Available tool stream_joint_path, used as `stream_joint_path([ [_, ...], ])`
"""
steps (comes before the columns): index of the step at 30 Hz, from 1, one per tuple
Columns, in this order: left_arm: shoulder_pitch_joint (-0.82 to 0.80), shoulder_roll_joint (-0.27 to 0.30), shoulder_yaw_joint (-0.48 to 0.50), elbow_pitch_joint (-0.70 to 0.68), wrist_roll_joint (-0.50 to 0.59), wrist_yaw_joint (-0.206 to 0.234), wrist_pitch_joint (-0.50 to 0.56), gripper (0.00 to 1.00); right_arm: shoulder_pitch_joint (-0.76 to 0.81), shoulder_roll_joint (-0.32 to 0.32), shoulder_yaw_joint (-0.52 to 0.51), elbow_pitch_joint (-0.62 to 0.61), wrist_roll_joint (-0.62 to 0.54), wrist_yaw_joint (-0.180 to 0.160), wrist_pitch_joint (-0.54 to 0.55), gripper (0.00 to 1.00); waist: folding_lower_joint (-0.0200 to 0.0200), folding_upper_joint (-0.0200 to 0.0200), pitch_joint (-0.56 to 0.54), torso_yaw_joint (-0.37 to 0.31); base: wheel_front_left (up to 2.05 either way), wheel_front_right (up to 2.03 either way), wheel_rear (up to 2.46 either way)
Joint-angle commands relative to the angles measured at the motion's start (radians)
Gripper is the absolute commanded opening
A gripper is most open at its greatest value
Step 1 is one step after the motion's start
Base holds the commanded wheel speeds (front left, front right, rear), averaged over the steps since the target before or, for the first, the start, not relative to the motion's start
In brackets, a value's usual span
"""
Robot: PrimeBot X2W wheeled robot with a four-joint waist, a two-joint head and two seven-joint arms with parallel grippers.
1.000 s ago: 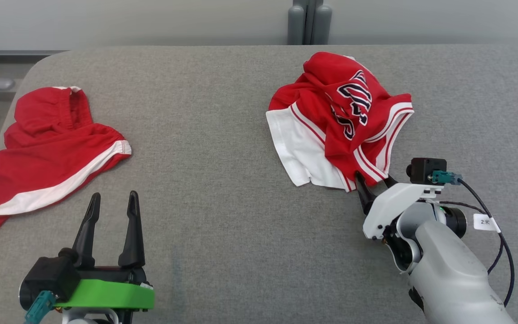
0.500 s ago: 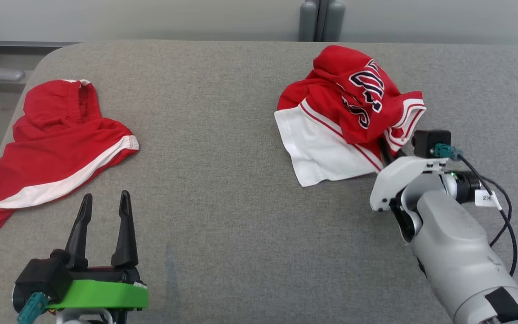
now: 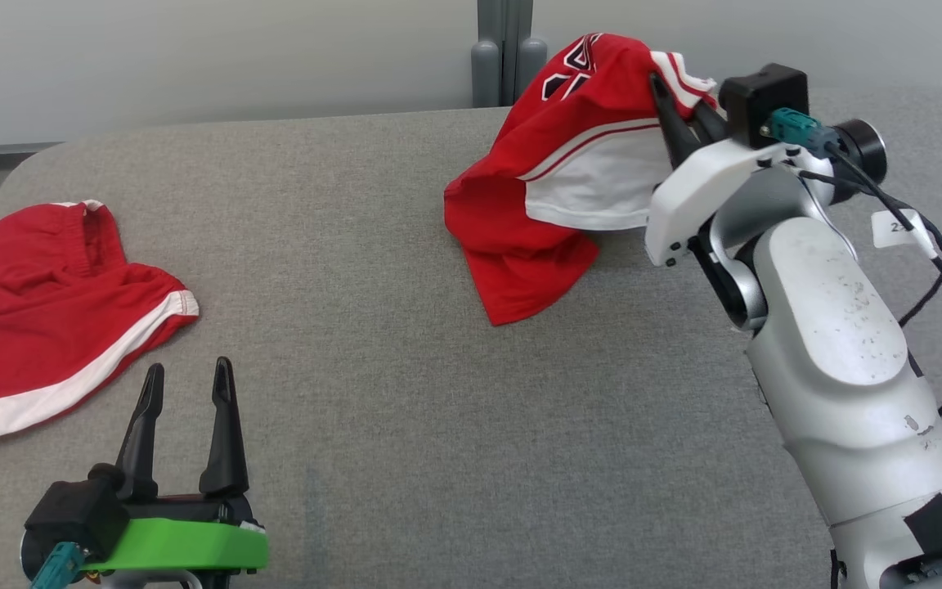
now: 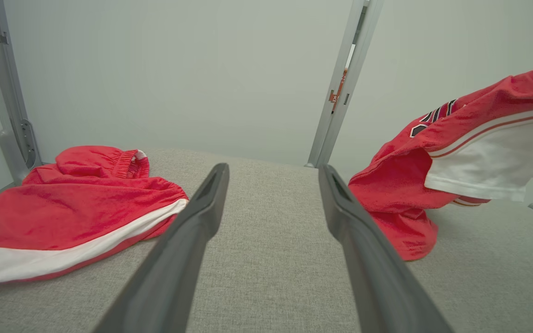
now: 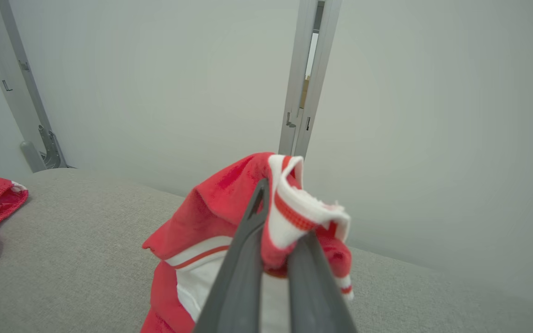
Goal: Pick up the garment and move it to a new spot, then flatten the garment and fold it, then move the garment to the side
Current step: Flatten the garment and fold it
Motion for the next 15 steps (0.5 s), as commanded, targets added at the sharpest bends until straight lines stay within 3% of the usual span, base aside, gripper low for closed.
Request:
stream_joint_path([
  [1,0.010,-0.002,0.000,-0.003,-0.011,-0.004,0.000,1.00,-0.014,-0.007,0.041,-0.045,0.021,0.000,0.028,0.00,0.0000,0.0000,-0.006,-0.006,0.00,0.00,0.00],
  [6,0.005,0.001,-0.013,0.001,-0.008,-0.005,0.000,1.00,-0.034,-0.039,0.109,-0.128,0.104,-0.001,0.122,0.00,0.0000,0.0000,-0.017,0.011,0.00,0.00,0.00],
  [15,0.022,0.004,-0.030,0.001,-0.015,-0.004,0.000,1.00,0.211,-0.153,-0.068,-0.257,0.161,-0.001,0.392,0.00,0.0000,0.0000,-0.020,0.034,0.00,0.00,0.00],
])
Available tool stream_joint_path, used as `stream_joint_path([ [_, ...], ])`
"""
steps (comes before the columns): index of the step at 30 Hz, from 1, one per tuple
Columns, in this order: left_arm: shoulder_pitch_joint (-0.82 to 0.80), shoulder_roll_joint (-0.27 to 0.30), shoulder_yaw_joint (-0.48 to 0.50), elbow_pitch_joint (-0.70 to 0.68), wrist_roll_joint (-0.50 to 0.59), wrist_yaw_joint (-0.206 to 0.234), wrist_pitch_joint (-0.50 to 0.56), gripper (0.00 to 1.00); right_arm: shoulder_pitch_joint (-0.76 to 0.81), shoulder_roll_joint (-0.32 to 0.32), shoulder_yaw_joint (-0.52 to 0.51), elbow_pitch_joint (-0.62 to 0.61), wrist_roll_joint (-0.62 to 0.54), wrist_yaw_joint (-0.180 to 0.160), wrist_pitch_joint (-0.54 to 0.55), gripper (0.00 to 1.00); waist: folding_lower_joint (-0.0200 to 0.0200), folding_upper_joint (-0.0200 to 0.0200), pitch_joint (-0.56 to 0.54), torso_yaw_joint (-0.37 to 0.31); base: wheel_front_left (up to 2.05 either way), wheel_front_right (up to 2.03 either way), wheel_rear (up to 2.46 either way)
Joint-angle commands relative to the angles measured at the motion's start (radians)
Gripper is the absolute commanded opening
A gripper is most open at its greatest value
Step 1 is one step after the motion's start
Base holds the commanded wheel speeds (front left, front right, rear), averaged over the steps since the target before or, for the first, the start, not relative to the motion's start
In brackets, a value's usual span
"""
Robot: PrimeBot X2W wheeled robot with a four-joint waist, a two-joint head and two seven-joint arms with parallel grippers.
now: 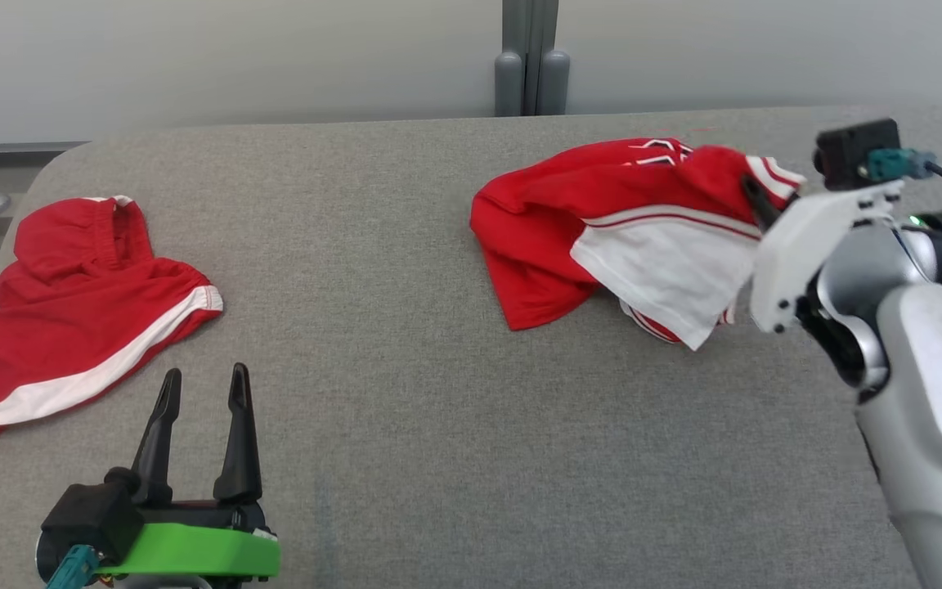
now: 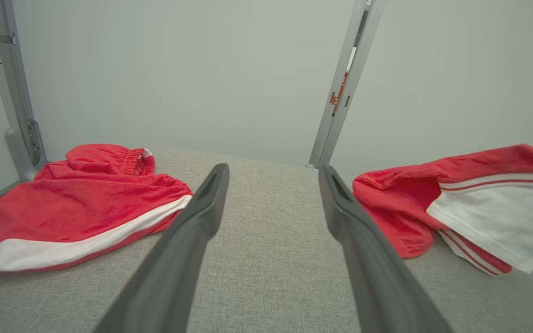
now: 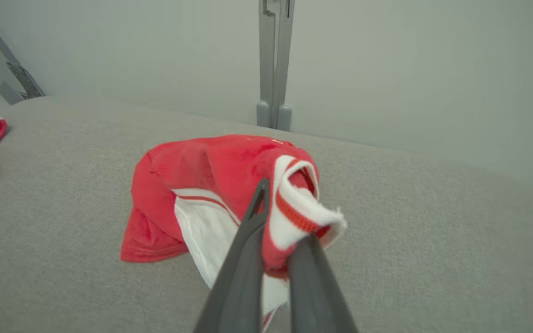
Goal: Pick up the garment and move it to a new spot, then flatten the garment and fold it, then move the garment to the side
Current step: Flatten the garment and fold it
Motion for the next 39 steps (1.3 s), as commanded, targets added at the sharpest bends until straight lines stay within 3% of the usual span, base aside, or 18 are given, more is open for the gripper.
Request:
stream_joint_path([
  [1,0.014,0.006,0.000,0.001,-0.010,-0.004,0.000,1.00,0.063,-0.028,-0.040,-0.037,-0.015,-0.002,0.046,0.00,0.0000,0.0000,0.002,0.001,0.00,0.00,0.00],
  [4,0.010,0.008,0.004,-0.004,-0.011,-0.004,0.000,1.00,0.160,-0.078,-0.131,-0.116,-0.057,-0.002,0.109,0.00,0.0000,0.0000,0.014,-0.004,0.00,0.00,0.00],
  [7,-0.013,0.013,0.005,-0.009,-0.008,-0.004,0.000,1.00,0.220,-0.132,-0.190,-0.150,-0.126,-0.002,0.099,0.00,0.0000,0.0000,0.039,-0.009,0.00,0.00,0.00],
  [12,-0.053,0.019,-0.009,-0.011,-0.005,-0.004,0.000,1.00,0.177,-0.210,-0.197,-0.070,-0.233,-0.002,-0.055,0.00,0.0000,0.0000,0.081,-0.005,0.00,0.00,0.00],
  [15,-0.080,0.021,-0.022,-0.011,-0.004,-0.004,0.000,1.00,0.123,-0.228,-0.207,0.041,-0.277,-0.002,-0.158,0.00,0.0000,0.0000,0.109,0.008,0.00,0.00,0.00],
  [16,-0.088,0.021,-0.029,-0.010,-0.005,-0.004,0.000,1.00,0.106,-0.227,-0.210,0.077,-0.288,-0.002,-0.187,0.18,0.0000,0.0000,0.116,0.014,0.00,0.00,0.00],
  [17,-0.095,0.024,-0.034,-0.006,-0.006,-0.004,0.000,1.00,0.091,-0.216,-0.228,0.129,-0.291,-0.002,-0.205,0.99,0.0000,0.0000,0.123,0.021,0.00,0.00,0.00],
  [23,-0.116,0.029,-0.045,0.006,-0.009,-0.004,0.000,1.00,0.033,-0.185,-0.250,0.278,-0.320,-0.002,-0.290,1.00,0.0000,0.0000,0.131,0.045,0.00,0.00,0.00],
  [27,-0.103,0.029,-0.034,0.013,-0.008,-0.004,0.000,1.00,0.055,-0.157,-0.271,0.288,-0.311,-0.002,-0.346,1.00,0.0000,0.0000,0.115,0.042,0.00,0.00,0.00],
  [32,-0.074,0.025,-0.006,0.012,-0.002,-0.004,0.000,1.00,0.132,-0.112,-0.269,0.216,-0.294,-0.002,-0.408,1.00,0.0000,0.0000,0.082,0.019,0.00,0.00,0.00],
  [39,-0.043,0.021,0.032,-0.005,0.008,-0.004,0.000,1.00,0.295,-0.022,-0.205,0.026,-0.254,-0.002,-0.513,1.00,0.0000,0.0000,0.050,-0.016,0.00,0.00,0.00],
])
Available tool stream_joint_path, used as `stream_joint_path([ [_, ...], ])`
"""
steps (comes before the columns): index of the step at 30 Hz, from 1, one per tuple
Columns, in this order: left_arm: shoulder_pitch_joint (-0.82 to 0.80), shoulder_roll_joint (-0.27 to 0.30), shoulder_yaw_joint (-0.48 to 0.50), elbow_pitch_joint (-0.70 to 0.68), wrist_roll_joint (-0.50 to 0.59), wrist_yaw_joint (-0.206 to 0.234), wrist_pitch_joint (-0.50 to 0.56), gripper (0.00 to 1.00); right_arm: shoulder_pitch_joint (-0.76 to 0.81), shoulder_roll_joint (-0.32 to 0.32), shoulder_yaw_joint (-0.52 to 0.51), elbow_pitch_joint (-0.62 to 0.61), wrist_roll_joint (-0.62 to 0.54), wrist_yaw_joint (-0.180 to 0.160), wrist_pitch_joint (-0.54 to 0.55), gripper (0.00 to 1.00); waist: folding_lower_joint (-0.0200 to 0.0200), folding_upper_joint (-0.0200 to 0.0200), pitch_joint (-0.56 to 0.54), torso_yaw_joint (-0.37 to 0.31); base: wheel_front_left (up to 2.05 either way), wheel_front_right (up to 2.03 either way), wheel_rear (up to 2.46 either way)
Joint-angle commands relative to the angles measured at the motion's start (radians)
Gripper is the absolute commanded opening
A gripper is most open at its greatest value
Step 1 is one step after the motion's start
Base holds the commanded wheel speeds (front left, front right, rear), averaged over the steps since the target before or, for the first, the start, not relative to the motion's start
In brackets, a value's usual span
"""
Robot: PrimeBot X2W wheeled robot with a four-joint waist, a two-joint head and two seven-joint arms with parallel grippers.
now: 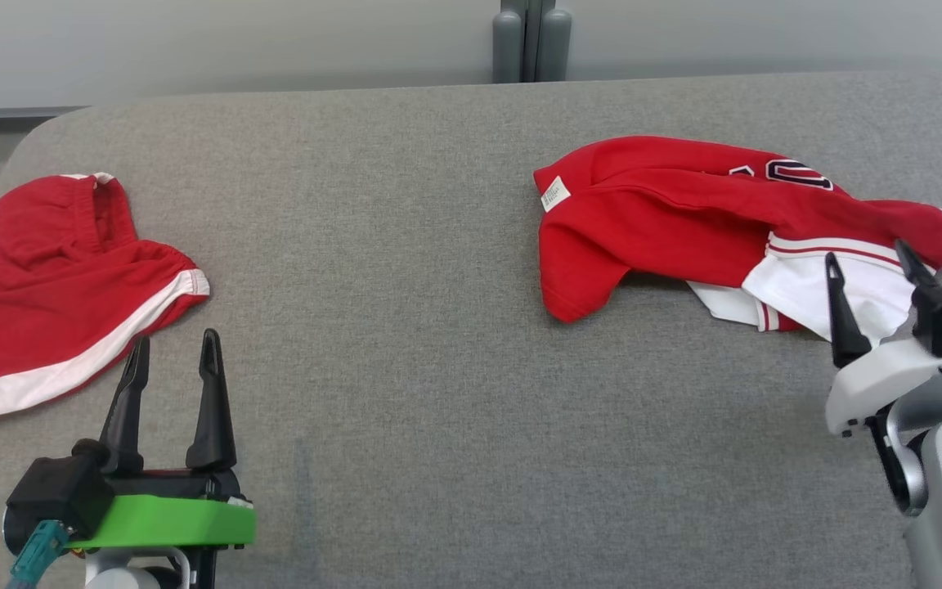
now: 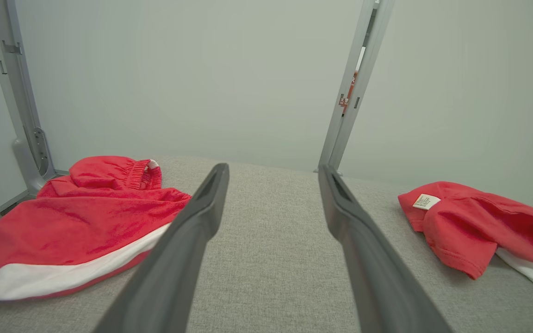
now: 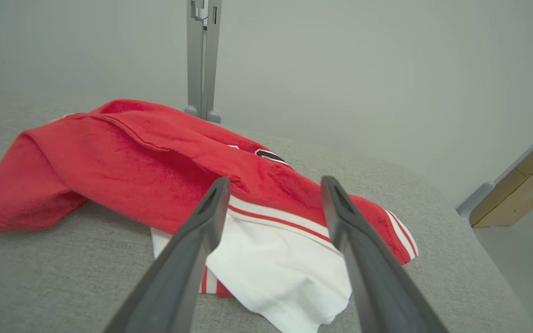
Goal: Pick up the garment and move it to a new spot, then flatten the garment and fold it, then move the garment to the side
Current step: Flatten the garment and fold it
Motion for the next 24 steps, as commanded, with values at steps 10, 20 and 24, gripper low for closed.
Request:
stream_joint_path([
  [10,0.049,0.001,0.031,-0.009,0.024,-0.004,0.000,1.00,0.181,0.114,0.062,-0.154,0.069,-0.002,-0.130,1.00,0.0000,0.0000,-0.053,-0.015,0.00,0.00,0.00],
  [20,0.055,0.018,0.007,0.022,0.022,-0.004,0.000,1.00,0.210,0.149,0.081,-0.169,0.084,-0.002,-0.132,1.00,0.0000,0.0000,-0.051,-0.032,0.00,0.00,0.00],
  [24,-0.025,0.034,-0.068,0.084,-0.022,-0.004,0.028,1.00,0.191,0.157,0.094,-0.174,0.096,-0.002,-0.134,1.00,0.0000,0.0000,-0.028,-0.052,0.00,0.00,0.00],
])
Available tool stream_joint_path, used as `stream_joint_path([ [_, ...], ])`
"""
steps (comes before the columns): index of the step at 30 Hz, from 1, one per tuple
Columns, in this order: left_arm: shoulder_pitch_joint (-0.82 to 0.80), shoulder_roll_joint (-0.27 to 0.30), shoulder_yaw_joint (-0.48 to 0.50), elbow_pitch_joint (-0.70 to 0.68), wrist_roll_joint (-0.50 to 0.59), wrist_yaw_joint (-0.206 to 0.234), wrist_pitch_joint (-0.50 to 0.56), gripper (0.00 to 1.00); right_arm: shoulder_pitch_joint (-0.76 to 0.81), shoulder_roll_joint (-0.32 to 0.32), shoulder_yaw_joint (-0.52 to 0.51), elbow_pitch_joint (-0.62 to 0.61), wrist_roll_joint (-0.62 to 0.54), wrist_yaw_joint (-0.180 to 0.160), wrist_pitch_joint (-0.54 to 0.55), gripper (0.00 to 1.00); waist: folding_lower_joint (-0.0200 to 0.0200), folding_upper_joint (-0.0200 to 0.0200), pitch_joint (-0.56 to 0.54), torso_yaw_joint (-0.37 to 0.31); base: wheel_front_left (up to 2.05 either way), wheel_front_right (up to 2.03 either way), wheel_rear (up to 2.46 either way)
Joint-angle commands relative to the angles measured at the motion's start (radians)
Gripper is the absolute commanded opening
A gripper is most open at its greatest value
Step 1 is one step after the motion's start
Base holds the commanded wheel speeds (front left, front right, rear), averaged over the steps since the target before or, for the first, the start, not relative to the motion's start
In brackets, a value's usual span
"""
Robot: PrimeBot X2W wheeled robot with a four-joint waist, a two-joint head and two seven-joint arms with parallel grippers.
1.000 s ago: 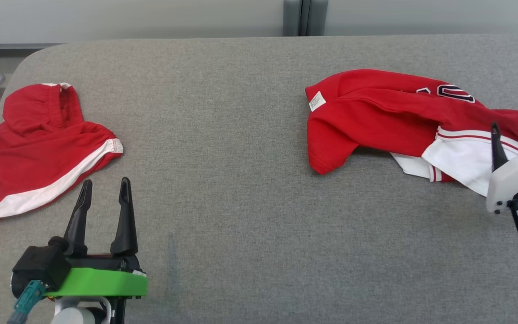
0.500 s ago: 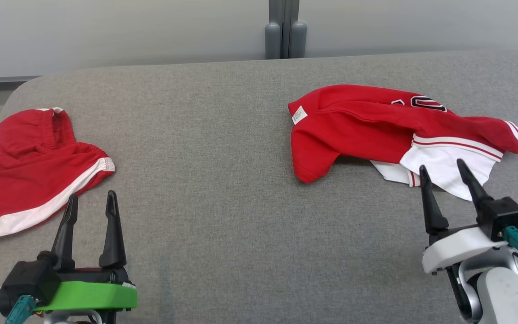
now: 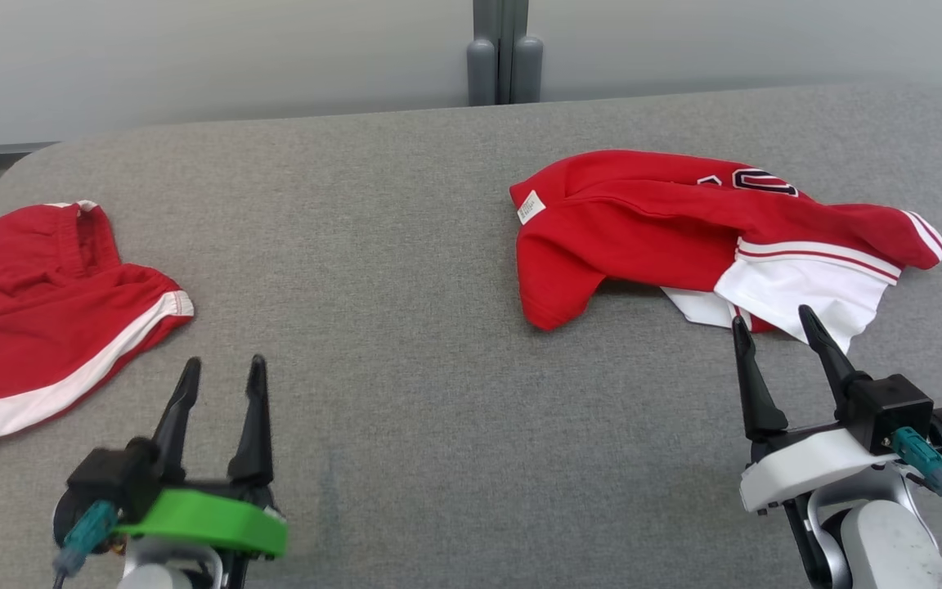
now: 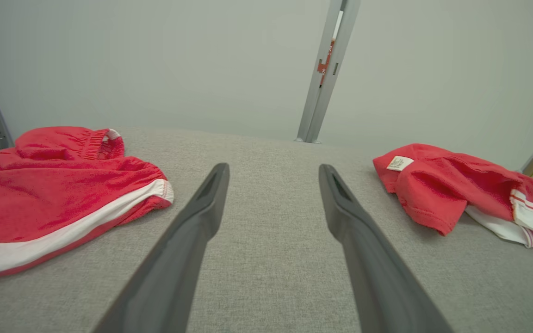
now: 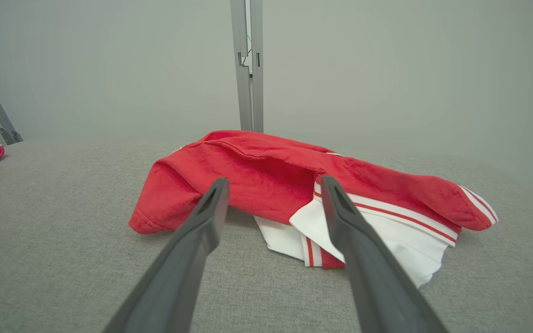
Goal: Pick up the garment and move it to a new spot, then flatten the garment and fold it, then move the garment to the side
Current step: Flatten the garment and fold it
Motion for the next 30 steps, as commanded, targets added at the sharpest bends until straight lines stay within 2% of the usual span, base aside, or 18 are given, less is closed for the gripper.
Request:
stream_joint_path([
  [1,-0.066,0.020,-0.032,0.024,-0.027,-0.004,0.020,1.00,-0.016,0.003,0.009,-0.006,0.008,-0.002,-0.006,1.00,0.0000,0.0000,0.020,-0.020,0.00,0.00,0.00],
  [8,-0.332,0.079,-0.302,0.235,-0.177,-0.004,0.139,1.00,-0.051,0.008,0.053,-0.001,0.014,-0.002,-0.007,1.00,0.0000,0.0000,0.080,-0.113,0.00,0.00,0.00],
  [13,-0.465,0.077,-0.461,0.363,-0.314,-0.004,0.185,1.00,-0.069,0.012,0.067,0.015,0.017,-0.002,-0.017,1.00,0.0000,0.0000,0.120,-0.189,0.00,0.00,0.00],
  [21,-0.603,0.080,-0.550,0.512,-0.447,-0.004,0.173,1.00,-0.093,0.027,0.078,0.042,0.028,-0.002,-0.035,1.00,0.0000,0.0000,0.170,-0.275,0.00,0.00,0.00],
  [30,-0.698,0.096,-0.596,0.613,-0.553,-0.004,0.190,1.00,-0.109,0.037,0.082,0.071,0.028,-0.002,-0.050,1.00,0.0000,0.0000,0.199,-0.316,0.00,0.00,0.00],
])
